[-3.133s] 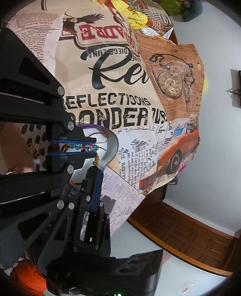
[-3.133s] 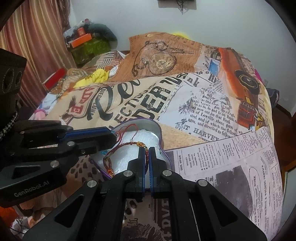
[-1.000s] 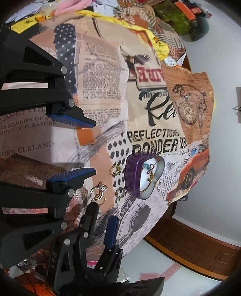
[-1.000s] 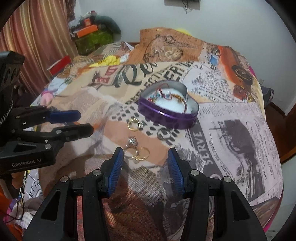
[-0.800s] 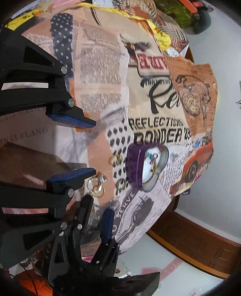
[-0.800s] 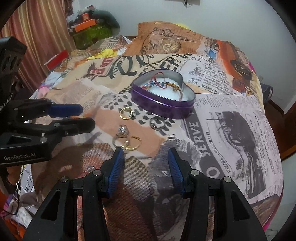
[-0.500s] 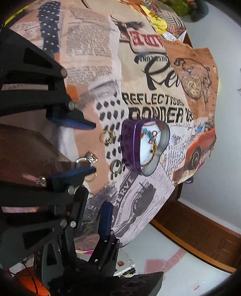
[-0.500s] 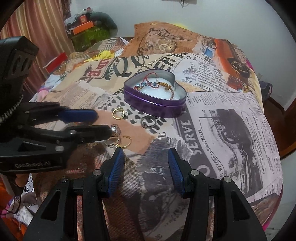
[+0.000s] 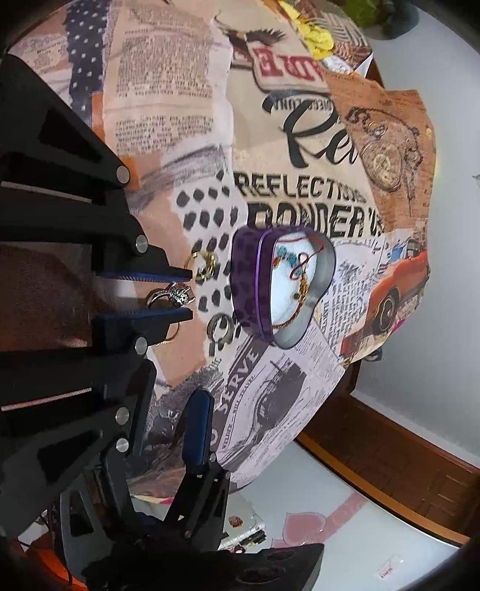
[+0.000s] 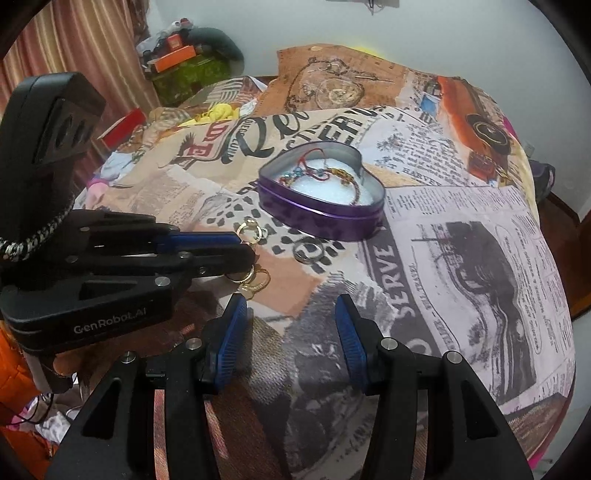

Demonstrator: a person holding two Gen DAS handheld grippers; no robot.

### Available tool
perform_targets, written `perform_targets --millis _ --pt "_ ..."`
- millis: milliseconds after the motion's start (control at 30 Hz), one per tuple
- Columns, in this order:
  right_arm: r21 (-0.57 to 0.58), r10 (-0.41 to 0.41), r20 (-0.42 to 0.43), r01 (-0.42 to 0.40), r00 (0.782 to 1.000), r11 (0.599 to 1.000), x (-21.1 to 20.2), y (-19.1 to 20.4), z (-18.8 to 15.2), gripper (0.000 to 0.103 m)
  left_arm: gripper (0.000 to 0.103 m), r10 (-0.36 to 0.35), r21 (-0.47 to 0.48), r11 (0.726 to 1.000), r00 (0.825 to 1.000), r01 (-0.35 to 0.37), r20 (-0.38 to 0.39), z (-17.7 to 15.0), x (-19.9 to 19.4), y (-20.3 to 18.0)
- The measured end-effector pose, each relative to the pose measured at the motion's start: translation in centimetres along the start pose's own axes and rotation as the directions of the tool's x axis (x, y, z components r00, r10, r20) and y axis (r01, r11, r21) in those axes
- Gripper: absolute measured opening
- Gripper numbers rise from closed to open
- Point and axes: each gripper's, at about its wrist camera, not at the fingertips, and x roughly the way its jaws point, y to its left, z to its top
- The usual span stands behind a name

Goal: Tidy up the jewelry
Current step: 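Grasp a silver ring with the left tool while the right tool grasps gold hoop earrings, then carry the held ring and earrings over the tin with both tools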

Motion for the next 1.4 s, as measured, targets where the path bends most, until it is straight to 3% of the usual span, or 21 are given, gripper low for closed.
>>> perform_targets --millis 467,733,900,1400 --pt "-0.098 0.015 -0.029 -0.018 0.999 0.995 1.9 2.2 1.8 0.045 0.012 0.08 -0.031 0.996 0.995 -0.079 0.053 -1.3 -3.2 2.0" --pt "-0.139 0.01 -0.067 -0.019 0.998 0.99 3.5 3.1 2.7 0.016 0.012 0.087 -0.051 0.995 0.994 -0.084 0.068 -1.7 -3.9 2.5" --pt "-0.152 -0.013 -0.045 0.006 0.999 0.988 3.1 3.3 2.5 0.016 0.012 0.089 -0.047 0.995 0.993 -0.086 0.076 -1.5 -4.1 2.2" --pt "-0.011 -0.023 0.111 0.024 0.994 1.0 -1.4 0.5 4.0 0.016 0.012 0.089 -0.019 0.996 0.986 -0.087 0.143 0.7 -5.7 0.8"
